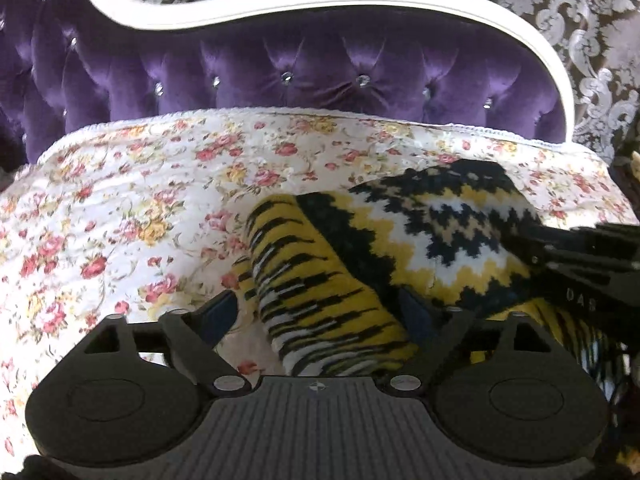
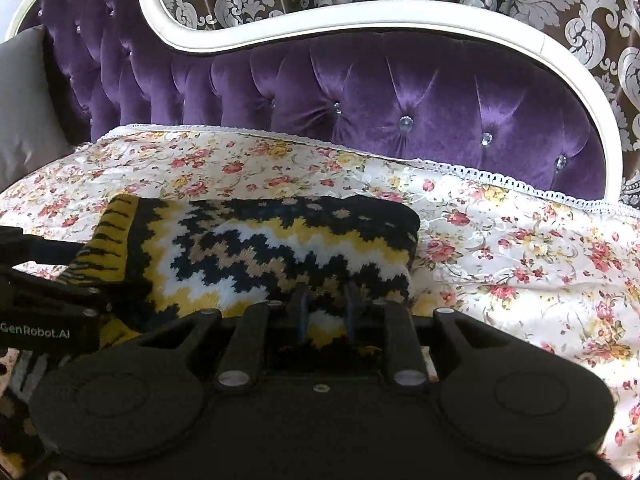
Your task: Fold small clothes
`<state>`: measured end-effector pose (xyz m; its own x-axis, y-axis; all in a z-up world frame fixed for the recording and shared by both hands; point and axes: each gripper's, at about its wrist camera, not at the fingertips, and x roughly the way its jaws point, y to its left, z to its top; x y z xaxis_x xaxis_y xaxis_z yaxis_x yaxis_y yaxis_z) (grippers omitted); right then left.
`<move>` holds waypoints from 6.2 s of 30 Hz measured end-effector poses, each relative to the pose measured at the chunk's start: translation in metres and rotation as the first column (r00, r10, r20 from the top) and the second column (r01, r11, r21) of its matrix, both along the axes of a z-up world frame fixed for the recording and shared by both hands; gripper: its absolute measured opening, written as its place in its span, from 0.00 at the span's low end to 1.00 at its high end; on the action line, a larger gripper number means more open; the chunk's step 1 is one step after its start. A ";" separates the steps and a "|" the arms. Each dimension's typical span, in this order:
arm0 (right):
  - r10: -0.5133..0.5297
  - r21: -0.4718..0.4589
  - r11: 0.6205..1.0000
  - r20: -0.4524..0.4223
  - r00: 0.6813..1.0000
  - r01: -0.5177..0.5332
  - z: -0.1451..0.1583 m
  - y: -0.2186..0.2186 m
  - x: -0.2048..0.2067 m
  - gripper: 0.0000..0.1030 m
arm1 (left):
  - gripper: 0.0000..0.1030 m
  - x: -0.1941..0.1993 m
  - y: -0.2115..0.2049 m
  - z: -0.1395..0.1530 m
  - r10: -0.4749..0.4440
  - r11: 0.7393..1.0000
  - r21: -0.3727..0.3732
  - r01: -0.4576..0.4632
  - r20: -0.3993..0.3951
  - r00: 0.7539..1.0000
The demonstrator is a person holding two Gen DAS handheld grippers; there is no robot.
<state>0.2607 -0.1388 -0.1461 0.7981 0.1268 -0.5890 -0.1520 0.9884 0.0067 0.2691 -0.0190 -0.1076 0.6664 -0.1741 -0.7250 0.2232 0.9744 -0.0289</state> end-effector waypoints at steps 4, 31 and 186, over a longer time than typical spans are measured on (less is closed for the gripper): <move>-0.012 -0.049 0.999 0.032 0.999 0.013 -0.005 0.009 -0.003 0.31 | 0.95 0.003 0.002 -0.004 0.020 1.000 -0.017 -0.020 -0.011 1.000; 0.032 0.092 0.995 0.100 0.994 -0.041 0.035 -0.022 -0.076 0.33 | 0.79 -0.061 0.019 0.026 -0.022 0.979 0.200 -0.023 0.215 0.976; -0.151 0.087 0.983 -0.089 0.984 0.159 0.058 0.019 -0.259 0.99 | 0.80 -0.261 0.023 0.086 0.146 0.987 0.062 -0.148 0.030 0.989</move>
